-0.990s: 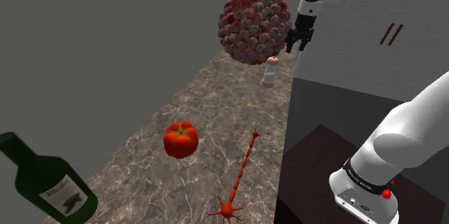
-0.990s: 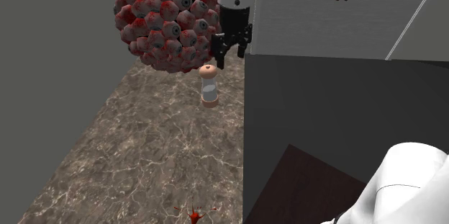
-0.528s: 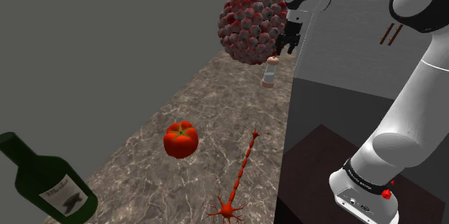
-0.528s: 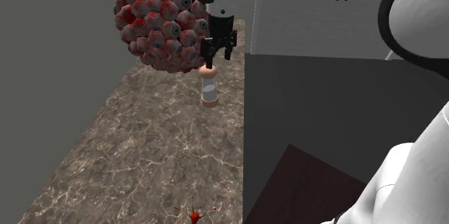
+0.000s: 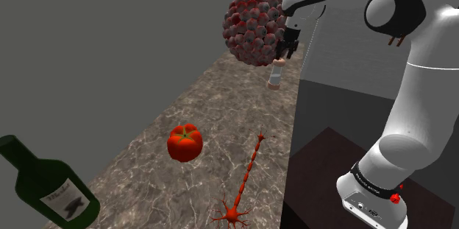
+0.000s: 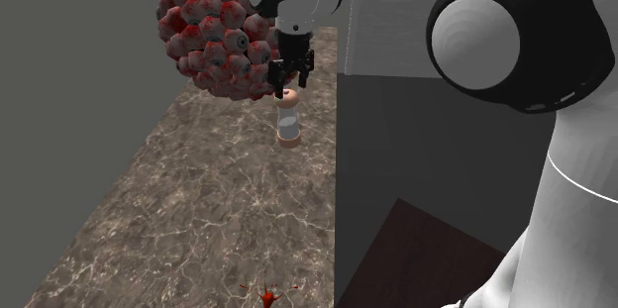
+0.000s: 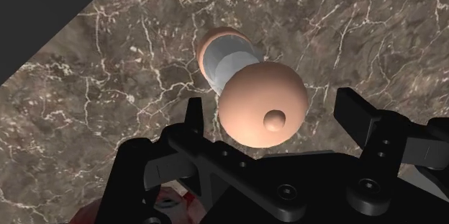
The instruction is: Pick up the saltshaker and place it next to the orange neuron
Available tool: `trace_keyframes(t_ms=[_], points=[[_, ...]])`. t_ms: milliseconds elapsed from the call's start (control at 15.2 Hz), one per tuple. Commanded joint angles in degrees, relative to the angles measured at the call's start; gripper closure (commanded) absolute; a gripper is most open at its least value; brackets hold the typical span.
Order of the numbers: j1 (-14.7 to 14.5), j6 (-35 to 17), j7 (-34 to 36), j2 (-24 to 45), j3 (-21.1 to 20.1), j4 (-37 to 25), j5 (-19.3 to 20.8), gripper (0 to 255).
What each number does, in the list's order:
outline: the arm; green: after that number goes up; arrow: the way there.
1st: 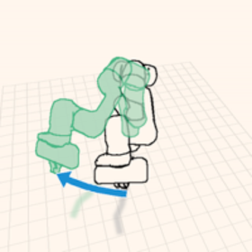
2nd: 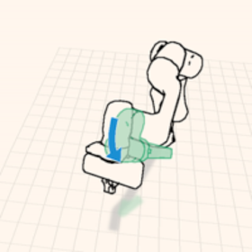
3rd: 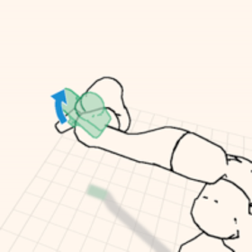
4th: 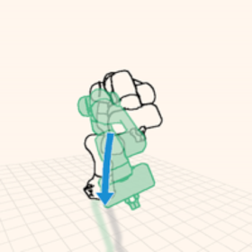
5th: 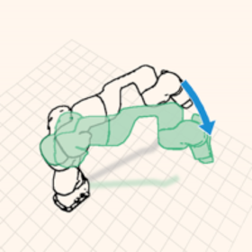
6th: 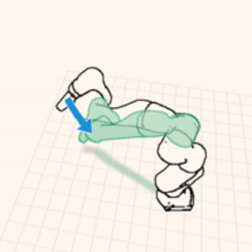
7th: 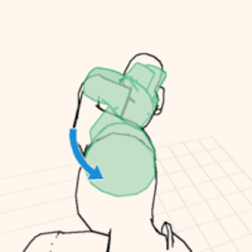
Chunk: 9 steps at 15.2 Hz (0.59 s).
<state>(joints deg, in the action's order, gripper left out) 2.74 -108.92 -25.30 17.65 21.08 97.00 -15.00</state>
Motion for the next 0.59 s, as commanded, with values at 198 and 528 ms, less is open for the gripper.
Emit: trace_keyframes(t_ms=[198,528], points=[[-0.3,-3.3,-0.3,0.6,-0.3,2.8,-0.5,0],[-0.3,-3.3,-0.4,0.6,-0.3,2.7,-0.5,0]])
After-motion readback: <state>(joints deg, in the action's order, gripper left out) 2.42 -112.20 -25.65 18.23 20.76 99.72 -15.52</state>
